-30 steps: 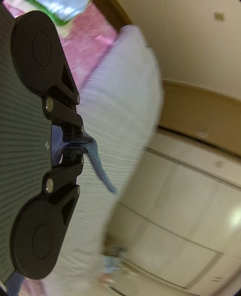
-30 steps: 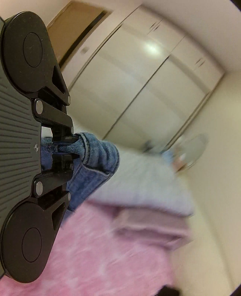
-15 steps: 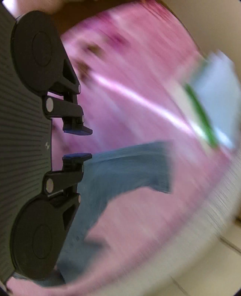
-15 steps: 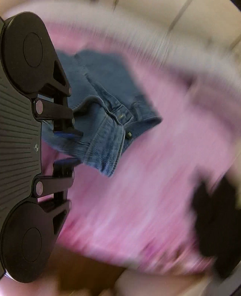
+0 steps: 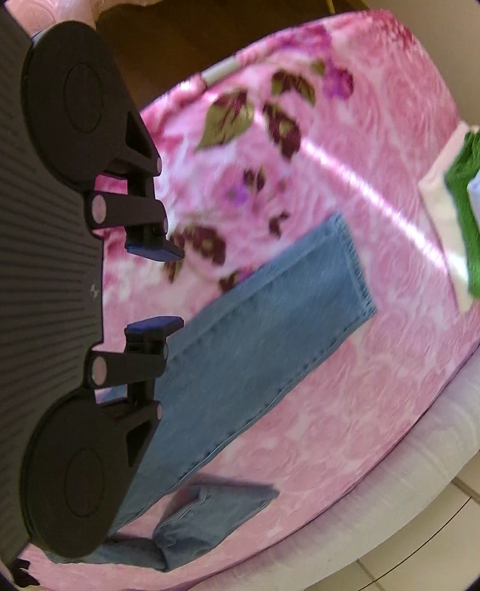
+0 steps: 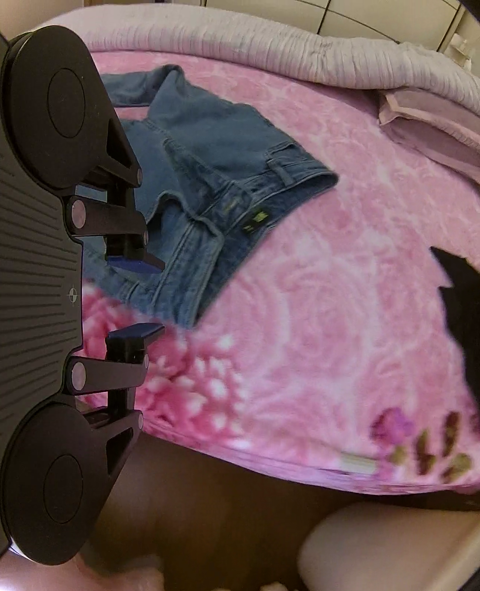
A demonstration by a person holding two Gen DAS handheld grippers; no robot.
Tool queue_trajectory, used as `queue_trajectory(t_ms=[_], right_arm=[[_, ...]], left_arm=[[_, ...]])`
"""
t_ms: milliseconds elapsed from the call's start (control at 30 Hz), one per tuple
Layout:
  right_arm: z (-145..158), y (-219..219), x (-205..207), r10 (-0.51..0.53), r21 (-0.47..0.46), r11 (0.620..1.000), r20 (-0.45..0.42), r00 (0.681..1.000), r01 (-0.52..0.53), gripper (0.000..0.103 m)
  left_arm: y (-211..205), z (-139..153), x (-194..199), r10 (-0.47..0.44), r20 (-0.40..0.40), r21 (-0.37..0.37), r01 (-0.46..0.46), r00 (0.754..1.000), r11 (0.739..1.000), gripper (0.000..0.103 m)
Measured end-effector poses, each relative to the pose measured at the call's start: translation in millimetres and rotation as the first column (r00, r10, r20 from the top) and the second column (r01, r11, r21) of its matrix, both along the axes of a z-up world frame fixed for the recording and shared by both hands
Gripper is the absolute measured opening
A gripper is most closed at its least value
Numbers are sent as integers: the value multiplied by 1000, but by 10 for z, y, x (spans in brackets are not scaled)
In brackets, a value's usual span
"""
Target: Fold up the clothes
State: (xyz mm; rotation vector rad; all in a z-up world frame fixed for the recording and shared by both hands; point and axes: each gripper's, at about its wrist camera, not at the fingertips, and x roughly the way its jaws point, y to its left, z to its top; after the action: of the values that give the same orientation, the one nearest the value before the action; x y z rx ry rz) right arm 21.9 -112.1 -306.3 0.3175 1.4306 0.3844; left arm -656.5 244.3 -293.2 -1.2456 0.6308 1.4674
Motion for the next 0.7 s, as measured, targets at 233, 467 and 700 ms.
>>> queue_trajectory(t_ms=[233,467,700], right_arm=[[-481,-22,-194,-69,114,991,-7,998,69,38],[-773,27,-343,-174,160,972,5,985,171,48],[-829,104,-415,-201,175,966,55,978,189,48]], left_arm=[[229,-313,58,-29,29,5,29,999,1000,35],[668,-649,-271,65,86,59,-70,994,996,37],[1013,-1007,-627,188,103,70,-196,977,978,34]])
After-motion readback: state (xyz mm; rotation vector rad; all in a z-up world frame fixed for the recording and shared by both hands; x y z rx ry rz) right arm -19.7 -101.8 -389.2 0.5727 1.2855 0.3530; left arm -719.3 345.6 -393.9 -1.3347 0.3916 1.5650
